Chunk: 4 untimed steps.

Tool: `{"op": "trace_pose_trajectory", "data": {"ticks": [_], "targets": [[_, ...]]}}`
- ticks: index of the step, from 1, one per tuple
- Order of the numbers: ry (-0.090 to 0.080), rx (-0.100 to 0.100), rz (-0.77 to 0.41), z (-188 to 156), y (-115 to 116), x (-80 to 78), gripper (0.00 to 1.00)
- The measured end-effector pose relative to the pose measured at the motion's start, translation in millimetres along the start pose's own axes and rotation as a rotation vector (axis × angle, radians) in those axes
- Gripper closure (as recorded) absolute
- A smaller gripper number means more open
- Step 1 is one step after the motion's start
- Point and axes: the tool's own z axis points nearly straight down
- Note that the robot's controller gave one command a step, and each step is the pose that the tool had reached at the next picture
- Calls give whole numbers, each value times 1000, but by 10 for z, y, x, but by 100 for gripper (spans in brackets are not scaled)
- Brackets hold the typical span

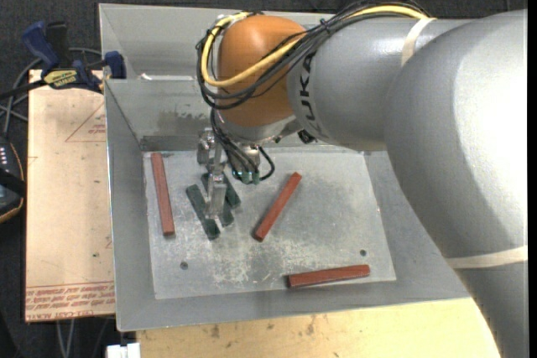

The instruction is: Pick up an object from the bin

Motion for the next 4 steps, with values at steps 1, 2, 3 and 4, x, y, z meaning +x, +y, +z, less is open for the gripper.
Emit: {"op": "trace_pose_trajectory", "data": {"ticks": [1,2,3,4], "targets": [[-12,2,-910,553,-193,273,0],[-15,3,-892,240,-100,0,0],[-11,5,-1524,-41,-7,62,0],[-4,3,-2049,570,-150,194,0]]}}
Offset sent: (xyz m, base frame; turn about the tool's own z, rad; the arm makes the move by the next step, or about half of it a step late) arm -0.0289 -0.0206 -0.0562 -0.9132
